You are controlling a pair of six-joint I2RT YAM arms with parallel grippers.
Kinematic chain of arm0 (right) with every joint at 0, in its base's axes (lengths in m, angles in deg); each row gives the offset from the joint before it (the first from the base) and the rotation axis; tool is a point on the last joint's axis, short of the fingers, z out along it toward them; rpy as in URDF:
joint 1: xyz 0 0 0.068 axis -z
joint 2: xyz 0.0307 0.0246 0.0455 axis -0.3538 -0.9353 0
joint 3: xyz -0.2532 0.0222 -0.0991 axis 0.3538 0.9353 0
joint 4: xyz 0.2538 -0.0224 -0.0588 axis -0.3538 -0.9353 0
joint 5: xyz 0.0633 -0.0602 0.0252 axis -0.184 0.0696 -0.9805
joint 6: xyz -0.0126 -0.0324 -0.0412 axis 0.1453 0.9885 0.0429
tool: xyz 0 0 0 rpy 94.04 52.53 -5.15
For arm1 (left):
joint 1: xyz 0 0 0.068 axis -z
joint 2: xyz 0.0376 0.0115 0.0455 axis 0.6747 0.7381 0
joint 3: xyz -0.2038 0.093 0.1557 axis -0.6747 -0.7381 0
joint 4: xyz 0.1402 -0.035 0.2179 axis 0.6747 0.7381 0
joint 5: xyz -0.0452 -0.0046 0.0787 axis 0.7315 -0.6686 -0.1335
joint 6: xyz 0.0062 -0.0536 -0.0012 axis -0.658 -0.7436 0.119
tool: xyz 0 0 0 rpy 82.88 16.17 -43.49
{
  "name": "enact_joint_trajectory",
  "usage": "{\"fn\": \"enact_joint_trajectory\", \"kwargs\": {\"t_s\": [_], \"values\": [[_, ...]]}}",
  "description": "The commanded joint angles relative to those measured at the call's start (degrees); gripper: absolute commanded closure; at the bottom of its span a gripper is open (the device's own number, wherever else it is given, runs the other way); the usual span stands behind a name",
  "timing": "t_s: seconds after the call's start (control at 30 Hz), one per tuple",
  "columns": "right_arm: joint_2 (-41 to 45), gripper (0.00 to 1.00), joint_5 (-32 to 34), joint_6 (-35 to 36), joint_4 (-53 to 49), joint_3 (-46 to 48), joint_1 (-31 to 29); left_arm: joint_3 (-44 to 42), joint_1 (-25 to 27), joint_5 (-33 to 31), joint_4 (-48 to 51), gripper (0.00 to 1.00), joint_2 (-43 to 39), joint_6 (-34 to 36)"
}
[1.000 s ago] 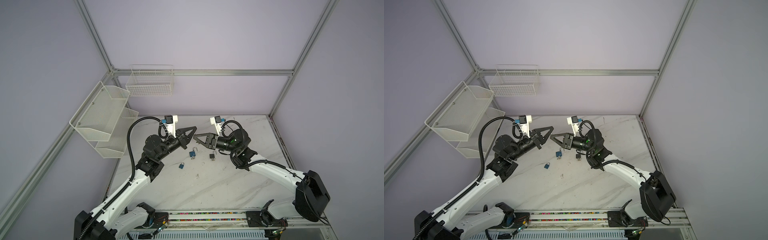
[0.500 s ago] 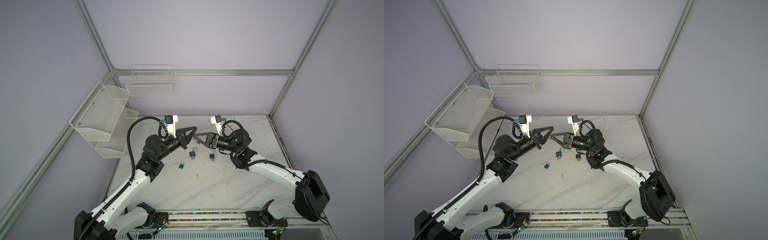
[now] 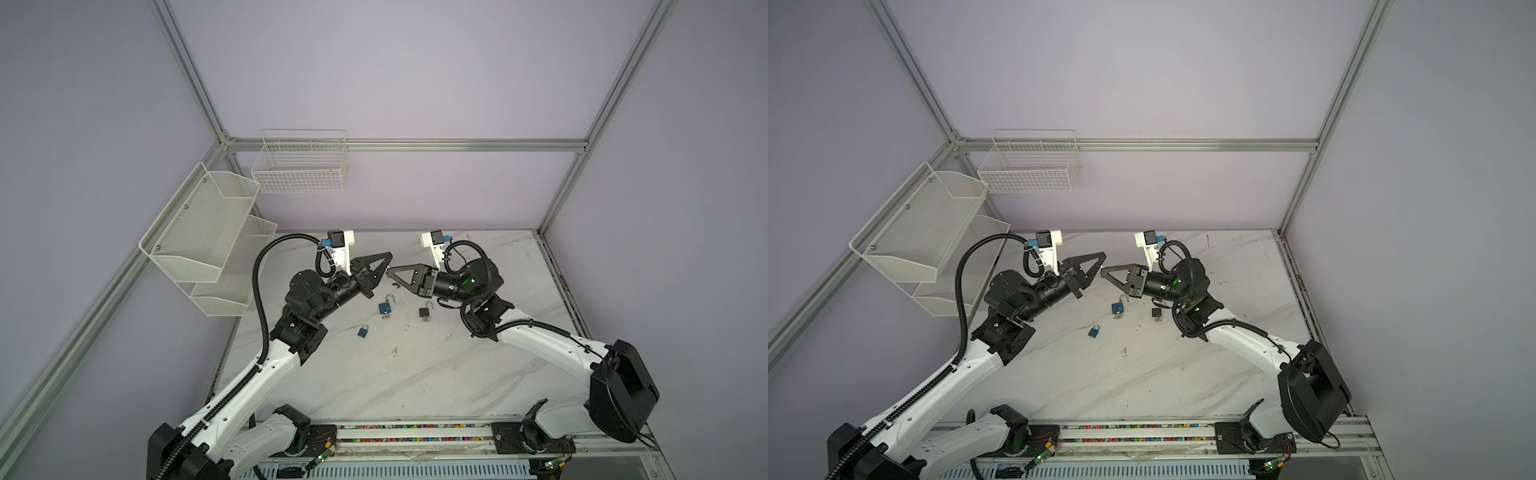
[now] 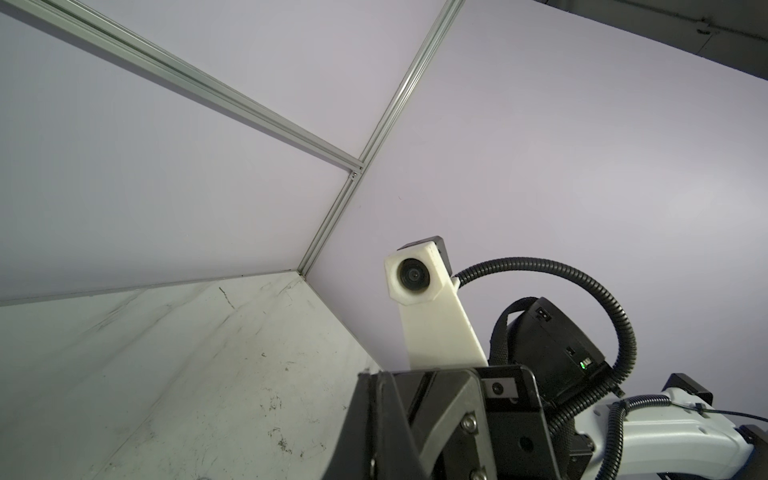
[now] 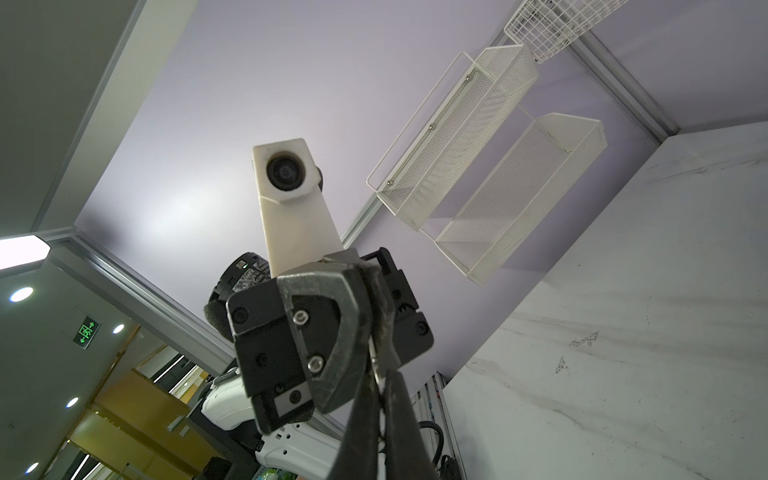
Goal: Unlock with the key
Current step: 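Lower the open left gripper over the small blue padlock while the right gripper lowers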
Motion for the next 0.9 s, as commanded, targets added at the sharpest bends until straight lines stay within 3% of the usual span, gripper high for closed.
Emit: {"fn": "enact_joint_trajectory", "kwargs": {"t_s": [0.0, 0.2, 0.37, 0.53, 0.63, 0.87], "values": [[1.39, 1.0, 1.47, 1.63, -1.21, -1.34, 0.17, -1.35, 0.33, -1.25, -1.44, 1.0, -1.65, 1.93], [2.42, 1.0, 2.4, 3.8, -5.93, -2.3, 0.17, -0.65, 0.27, -1.26, -0.54, 0.97, -1.31, 1.85], [3.09, 1.0, 2.77, 7.04, -11.92, -3.28, 0.86, 0.98, 0.22, -2.23, 2.68, 0.63, -1.74, 2.69], [5.37, 1.0, 3.55, 11.02, -22.93, -3.38, 2.55, 1.07, -0.51, -9.38, 13.75, 0.47, -3.75, 4.46], [5.33, 1.0, 5.2, 15.2, -33.81, -3.99, 4.14, 0.6, -2.55, -13.06, 21.87, 0.44, -4.37, 3.68], [6.26, 1.0, 12.12, 21.83, -46.56, -1.15, 5.0, 1.42, -5.4, -21.62, 40.89, 0.4, -1.11, 2.97]]}}
